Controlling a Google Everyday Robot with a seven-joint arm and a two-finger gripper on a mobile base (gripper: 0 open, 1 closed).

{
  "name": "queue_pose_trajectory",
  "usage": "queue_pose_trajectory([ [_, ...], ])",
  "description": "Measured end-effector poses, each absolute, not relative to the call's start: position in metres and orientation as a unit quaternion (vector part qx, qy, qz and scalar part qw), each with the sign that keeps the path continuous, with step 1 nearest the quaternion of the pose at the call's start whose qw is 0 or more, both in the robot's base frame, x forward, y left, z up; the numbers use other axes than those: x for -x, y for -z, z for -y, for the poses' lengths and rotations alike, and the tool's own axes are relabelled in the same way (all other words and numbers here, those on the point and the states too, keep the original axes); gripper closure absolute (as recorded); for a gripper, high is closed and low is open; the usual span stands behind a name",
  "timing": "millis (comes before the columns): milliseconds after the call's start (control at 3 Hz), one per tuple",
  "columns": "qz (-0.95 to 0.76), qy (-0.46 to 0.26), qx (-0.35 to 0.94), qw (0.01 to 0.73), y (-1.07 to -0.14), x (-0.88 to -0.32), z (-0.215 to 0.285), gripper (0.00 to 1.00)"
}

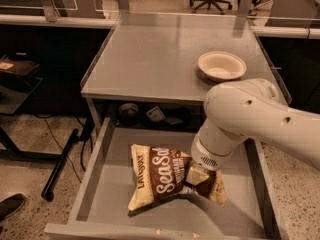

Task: Pick brown chip bag from top drawer and place on counter

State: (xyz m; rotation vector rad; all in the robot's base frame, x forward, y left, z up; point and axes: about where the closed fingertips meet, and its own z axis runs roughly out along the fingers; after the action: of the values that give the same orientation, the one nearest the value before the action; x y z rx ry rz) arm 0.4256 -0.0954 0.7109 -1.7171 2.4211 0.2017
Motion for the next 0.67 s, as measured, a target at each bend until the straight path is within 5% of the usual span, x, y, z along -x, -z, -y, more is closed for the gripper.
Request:
queue_pose_trajectory([
  [667, -0.804, -0.055, 0.583, 0.103, -0.7644, -0.4242, 0.0869, 1.0],
])
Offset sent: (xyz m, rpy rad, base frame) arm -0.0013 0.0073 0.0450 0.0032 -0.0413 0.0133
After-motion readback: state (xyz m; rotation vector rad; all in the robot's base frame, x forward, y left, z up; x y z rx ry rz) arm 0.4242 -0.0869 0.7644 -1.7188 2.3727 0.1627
